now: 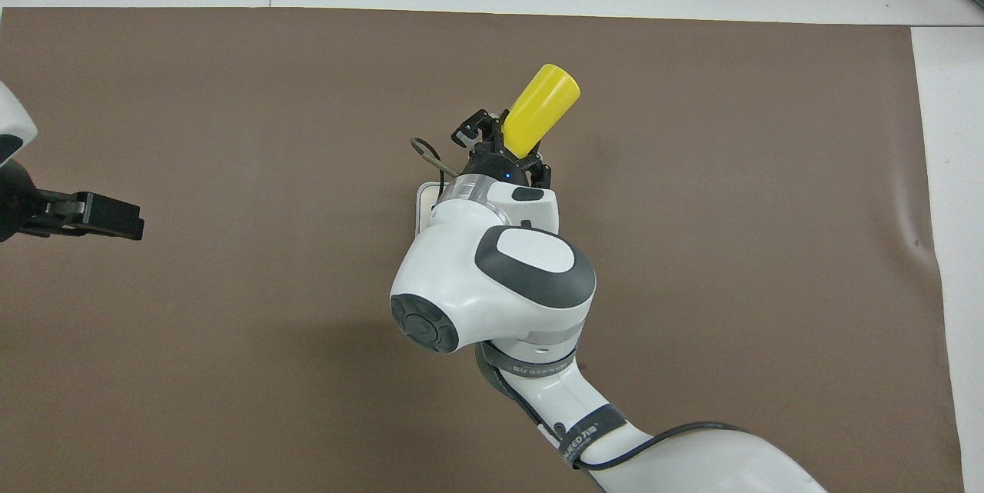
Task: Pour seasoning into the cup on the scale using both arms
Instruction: 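Tilt the yellow bottle over the blue cup with the right gripper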
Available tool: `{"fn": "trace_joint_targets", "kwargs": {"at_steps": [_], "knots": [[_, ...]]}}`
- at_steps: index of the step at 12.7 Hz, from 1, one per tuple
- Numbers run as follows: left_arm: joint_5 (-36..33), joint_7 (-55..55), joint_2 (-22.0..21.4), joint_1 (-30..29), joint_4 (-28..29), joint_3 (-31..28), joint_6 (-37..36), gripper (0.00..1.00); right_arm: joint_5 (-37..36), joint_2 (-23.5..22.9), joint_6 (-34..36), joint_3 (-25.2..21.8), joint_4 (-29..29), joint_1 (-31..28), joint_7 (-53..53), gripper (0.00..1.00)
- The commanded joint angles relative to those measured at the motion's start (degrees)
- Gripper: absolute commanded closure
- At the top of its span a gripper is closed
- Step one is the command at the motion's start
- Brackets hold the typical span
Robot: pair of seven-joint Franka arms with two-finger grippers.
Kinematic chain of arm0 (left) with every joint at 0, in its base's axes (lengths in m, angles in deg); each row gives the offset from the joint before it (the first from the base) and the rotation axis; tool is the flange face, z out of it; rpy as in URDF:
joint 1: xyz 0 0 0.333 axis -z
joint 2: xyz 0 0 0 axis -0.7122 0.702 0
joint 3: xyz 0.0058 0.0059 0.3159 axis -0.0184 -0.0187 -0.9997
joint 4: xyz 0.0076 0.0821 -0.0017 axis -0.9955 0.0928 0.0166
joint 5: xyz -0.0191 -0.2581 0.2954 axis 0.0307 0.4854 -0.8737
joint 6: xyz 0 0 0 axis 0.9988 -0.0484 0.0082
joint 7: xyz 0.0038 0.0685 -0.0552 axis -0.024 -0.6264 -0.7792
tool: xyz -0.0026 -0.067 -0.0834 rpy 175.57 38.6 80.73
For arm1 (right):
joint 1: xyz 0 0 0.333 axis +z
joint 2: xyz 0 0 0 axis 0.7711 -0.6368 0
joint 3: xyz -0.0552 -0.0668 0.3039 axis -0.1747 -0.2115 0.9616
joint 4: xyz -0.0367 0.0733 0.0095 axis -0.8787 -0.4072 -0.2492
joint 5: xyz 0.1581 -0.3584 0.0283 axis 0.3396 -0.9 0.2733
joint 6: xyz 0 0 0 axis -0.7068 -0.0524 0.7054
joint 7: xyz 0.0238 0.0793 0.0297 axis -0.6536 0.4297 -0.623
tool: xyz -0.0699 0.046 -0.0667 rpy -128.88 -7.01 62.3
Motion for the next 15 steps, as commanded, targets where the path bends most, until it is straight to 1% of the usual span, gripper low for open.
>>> {"fn": "trace_joint_targets", "kwargs": {"at_steps": [1, 3, 4, 7, 10, 12, 15], "knots": [[0.47, -0.62, -1.12, -0.19, 0.97, -0.1, 0.02, 0.0, -5.82, 0.62, -1.18, 0.13, 1.32, -1.09, 3.22, 1.0], [0.47, -0.62, -1.12, -0.19, 0.97, -0.1, 0.02, 0.0, -10.29, -0.96, -1.18, 0.13, 0.97, -0.92, 8.31, 1.0], [0.47, -0.62, -1.12, -0.19, 0.97, -0.01, 0.02, 0.0, -11.45, -0.97, -1.18, 0.13, 1.05, -0.92, 9.73, 1.0], [0.47, -0.62, -1.12, -0.19, 0.97, -0.1, 0.02, 0.0, -11.55, -1.32, -0.57, 0.13, 1.05, -0.22, 12.19, 1.0], [0.47, -0.62, -1.12, -0.19, 1.06, -0.1, 0.02, 0.0, -13.65, -2.2, -0.65, 0.13, 1.4, -0.04, 13.52, 1.0], [0.47, -0.62, -1.12, -0.19, 0.97, -0.01, 0.02, 0.0, -16.36, -3.07, -0.74, 0.13, 1.58, -0.04, 15.09, 1.0], [0.47, -0.62, -1.12, -0.19, 1.06, -0.1, 0.02, 0.0, -17.08, -2.99, -0.65, 0.13, 2.19, -0.12, 17.29, 1.0]]}}
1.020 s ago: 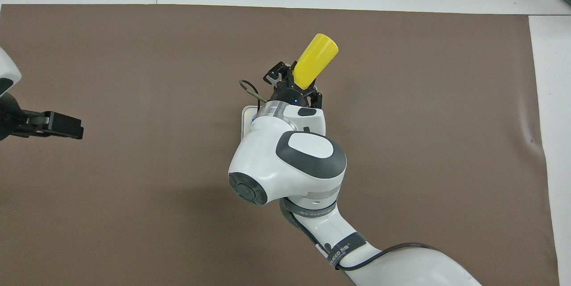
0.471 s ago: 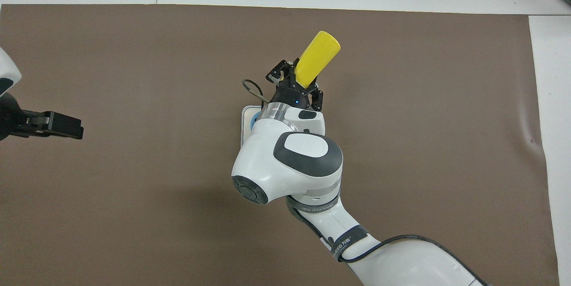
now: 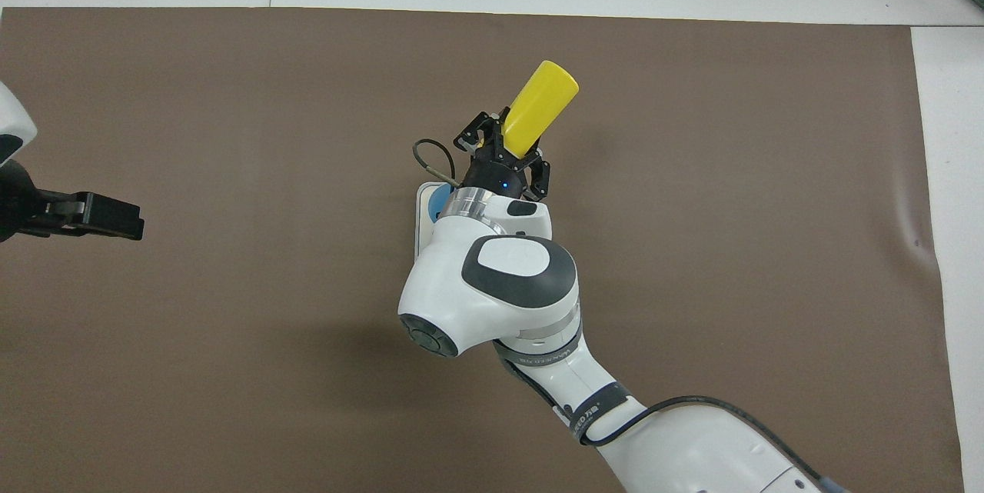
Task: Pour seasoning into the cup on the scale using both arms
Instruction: 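Turn the bottle upright and carry it back with the right gripper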
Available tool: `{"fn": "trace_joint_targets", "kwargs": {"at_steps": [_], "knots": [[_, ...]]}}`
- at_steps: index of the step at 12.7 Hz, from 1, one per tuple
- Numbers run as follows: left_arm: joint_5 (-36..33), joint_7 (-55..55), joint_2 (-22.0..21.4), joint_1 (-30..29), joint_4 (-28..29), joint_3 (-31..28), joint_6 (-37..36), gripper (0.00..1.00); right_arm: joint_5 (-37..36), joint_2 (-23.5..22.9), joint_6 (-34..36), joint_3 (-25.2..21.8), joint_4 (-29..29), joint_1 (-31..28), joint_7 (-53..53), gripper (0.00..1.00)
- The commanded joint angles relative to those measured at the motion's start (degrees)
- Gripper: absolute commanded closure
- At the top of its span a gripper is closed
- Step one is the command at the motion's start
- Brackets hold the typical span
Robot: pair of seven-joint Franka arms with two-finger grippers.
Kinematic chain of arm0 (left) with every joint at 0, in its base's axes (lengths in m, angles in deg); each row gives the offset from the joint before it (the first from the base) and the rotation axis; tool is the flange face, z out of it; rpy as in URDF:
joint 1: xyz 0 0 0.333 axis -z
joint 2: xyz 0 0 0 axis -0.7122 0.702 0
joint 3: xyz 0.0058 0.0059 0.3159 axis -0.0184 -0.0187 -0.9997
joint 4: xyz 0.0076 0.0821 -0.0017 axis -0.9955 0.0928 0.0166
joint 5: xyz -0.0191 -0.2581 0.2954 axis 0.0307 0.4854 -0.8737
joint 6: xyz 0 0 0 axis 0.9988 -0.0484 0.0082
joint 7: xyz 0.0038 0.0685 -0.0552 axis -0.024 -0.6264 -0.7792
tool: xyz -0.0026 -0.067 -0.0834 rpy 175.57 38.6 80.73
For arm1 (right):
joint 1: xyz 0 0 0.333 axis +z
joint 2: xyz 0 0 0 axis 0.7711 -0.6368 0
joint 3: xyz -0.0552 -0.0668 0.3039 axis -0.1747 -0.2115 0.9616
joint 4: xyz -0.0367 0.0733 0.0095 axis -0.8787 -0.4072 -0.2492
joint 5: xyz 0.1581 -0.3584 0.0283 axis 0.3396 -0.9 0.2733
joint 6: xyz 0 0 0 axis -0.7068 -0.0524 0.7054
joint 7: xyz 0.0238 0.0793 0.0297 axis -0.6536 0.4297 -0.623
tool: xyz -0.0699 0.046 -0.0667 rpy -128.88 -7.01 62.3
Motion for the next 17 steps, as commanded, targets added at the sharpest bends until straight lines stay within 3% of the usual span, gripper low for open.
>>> {"fn": "trace_joint_targets", "kwargs": {"at_steps": [1, 10, 14, 17], "knots": [[0.47, -0.61, -1.12, -0.19, 1.06, -0.1, 0.02, 0.0, -2.7, 0.68, -0.62, 0.1, 1.02, -0.3, 3.53, 1.0], [0.47, -0.61, -1.12, -0.19, 0.97, -0.1, 0.02, 0.0, -0.07, 0.77, -0.09, 0.19, -0.64, 0.67, 5.28, 1.0], [0.47, -0.61, -1.12, -0.19, 0.97, -0.1, 0.02, 0.0, 10.37, 4.63, -1.67, 0.63, -1.09, -0.65, 2.23, 1.0], [0.47, -0.61, -1.12, -0.19, 0.97, -0.1, 0.02, 0.0, 24.15, 8.75, -3.52, 0.54, -1.09, -3.01, -5.05, 1.0]]}}
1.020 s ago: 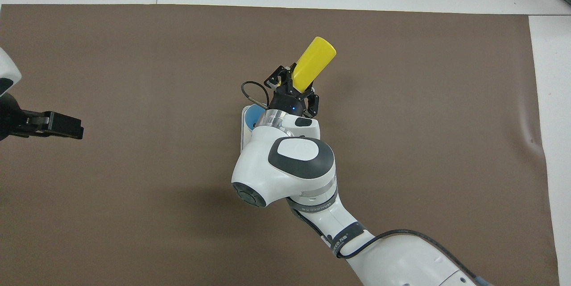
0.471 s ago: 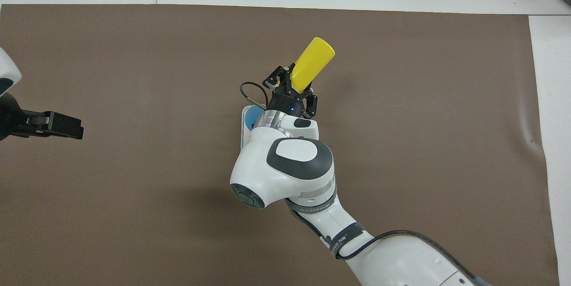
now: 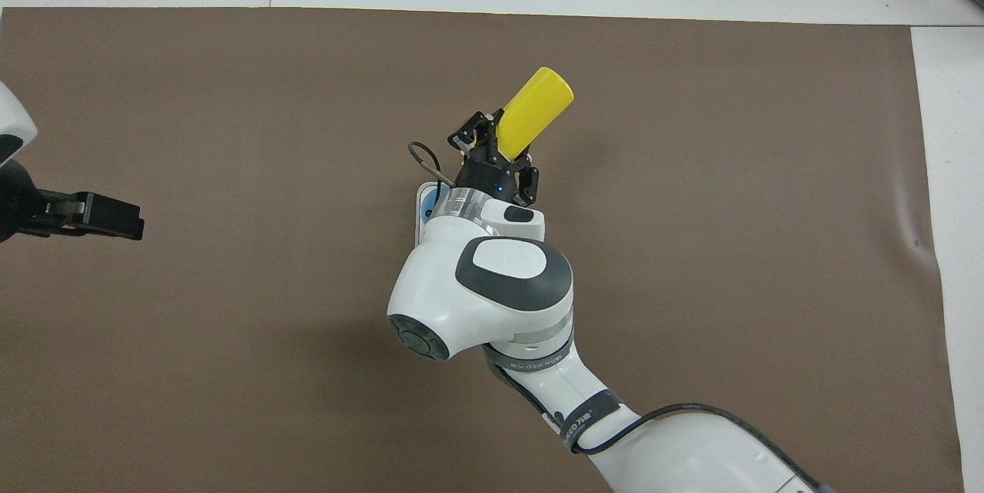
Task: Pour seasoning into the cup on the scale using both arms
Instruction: 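Turn the bottle upright and carry it back with the right gripper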
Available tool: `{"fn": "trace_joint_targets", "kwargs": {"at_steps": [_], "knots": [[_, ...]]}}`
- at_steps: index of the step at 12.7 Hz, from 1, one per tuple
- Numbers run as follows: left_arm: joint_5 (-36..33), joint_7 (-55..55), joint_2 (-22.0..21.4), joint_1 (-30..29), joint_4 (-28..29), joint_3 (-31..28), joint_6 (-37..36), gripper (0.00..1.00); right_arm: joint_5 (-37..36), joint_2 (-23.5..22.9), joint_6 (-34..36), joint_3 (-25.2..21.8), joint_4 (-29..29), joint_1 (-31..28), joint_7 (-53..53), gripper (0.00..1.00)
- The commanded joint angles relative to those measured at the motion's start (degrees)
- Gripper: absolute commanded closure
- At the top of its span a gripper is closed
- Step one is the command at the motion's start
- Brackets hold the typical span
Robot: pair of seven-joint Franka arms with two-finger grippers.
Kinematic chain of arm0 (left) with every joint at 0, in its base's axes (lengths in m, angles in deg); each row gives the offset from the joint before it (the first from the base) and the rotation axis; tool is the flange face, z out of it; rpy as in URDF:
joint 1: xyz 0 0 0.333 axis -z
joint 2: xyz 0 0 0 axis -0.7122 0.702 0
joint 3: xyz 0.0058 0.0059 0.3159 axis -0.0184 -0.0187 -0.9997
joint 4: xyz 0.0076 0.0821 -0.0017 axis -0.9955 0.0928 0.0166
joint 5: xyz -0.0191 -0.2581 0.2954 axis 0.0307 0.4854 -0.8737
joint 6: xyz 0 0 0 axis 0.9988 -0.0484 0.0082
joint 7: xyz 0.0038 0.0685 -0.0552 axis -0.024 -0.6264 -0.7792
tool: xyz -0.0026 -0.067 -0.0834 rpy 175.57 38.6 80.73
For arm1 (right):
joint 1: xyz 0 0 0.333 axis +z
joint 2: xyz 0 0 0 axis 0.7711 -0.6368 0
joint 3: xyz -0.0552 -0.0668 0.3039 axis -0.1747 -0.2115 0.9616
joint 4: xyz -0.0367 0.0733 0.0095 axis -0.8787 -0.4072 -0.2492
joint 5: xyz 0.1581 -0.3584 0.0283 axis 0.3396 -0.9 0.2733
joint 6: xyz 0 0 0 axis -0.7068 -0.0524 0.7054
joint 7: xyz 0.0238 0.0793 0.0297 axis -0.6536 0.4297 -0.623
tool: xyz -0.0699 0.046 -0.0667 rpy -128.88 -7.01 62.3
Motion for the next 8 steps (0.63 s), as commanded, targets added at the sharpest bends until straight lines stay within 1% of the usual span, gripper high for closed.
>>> {"fn": "trace_joint_targets", "kwargs": {"at_steps": [1, 3, 4, 6, 8], "knots": [[0.47, -0.6, -1.12, -0.19, 1.05, -0.1, 0.02, 0.0, 10.18, 4.56, -1.47, 0.49, 0.62, -3.27, -6.53, 1.0], [0.47, -0.6, -1.12, -0.19, 1.06, -0.1, 0.02, 0.0, 18.8, 6.23, -2.08, 0.41, -0.25, -5.47, -10.14, 1.0], [0.47, -0.6, -1.12, -0.19, 1.06, -0.1, 0.02, 0.0, 22.58, 6.68, -2.17, 0.41, -0.78, -6.26, -10.59, 1.0], [0.47, -0.6, -1.12, -0.19, 1.06, -0.1, 0.02, 0.0, 27.52, 8.52, -2.09, 0.41, -0.7, -8.46, -11.29, 1.0], [0.47, -0.6, -1.12, -0.19, 1.06, -0.1, 0.02, 0.0, 36.03, 10.8, -1.91, 0.41, -0.35, -11.09, -11.82, 1.0]]}}
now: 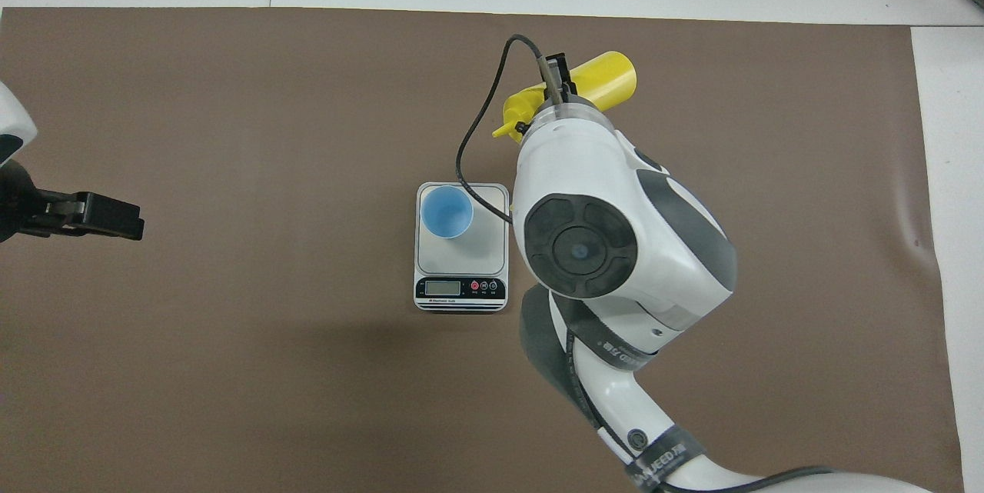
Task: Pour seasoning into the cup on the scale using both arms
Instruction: 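Turn the bottle upright and carry it back with the right gripper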
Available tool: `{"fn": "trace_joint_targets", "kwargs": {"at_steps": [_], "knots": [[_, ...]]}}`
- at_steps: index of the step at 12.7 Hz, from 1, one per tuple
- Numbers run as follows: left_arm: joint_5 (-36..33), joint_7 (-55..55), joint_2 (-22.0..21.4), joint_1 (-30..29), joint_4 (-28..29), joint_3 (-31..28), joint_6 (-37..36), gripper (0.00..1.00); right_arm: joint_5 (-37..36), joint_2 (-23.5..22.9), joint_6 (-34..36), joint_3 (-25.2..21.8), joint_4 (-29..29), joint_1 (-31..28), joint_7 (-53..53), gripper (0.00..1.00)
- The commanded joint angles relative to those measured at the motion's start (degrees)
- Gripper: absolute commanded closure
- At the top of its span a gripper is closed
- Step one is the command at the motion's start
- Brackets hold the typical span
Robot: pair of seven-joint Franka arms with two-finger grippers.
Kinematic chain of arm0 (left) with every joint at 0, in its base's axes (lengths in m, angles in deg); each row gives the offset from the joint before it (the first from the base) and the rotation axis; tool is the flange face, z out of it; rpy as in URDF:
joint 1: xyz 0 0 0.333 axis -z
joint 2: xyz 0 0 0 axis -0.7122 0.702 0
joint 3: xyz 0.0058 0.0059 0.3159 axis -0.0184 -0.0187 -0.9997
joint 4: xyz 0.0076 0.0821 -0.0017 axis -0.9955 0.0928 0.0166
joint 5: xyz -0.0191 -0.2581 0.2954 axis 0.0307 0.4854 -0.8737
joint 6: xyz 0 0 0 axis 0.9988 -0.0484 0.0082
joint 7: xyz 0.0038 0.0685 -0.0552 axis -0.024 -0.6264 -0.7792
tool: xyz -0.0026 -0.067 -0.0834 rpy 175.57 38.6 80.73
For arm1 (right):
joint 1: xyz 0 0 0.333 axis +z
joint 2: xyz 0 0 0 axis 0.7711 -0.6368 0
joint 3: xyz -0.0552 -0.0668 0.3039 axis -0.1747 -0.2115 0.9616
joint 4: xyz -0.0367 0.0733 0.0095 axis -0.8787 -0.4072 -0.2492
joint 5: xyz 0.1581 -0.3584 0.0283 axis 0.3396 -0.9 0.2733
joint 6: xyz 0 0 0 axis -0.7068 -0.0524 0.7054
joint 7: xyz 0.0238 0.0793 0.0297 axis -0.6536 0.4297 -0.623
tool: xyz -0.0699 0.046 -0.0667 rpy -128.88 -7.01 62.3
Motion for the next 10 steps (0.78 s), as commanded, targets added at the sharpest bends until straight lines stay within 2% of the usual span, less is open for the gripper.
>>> {"fn": "trace_joint_targets", "kwargs": {"at_steps": [1, 3, 7, 10], "knots": [[0.47, -0.59, -1.12, -0.19, 0.97, -0.1, 0.02, 0.0, 7.56, 3.35, -0.26, 0.57, 0.82, -3.49, -3.91, 1.0], [0.47, -0.59, -1.12, -0.19, 1.05, -0.01, 0.02, 0.0, 12.04, 4.67, 0.61, 0.48, 1.0, -5.25, -8.57, 1.0], [0.47, -0.59, -1.12, -0.19, 0.97, -0.1, 0.02, 0.0, 15.04, 6.34, 4.3, 0.57, 1.0, -8.06, -15.08, 1.0], [0.47, -0.59, -1.12, -0.19, 1.05, -0.1, 0.02, 0.0, 18.99, 7.83, 8.52, 0.48, 1.09, -9.91, -25.51, 1.0]]}}
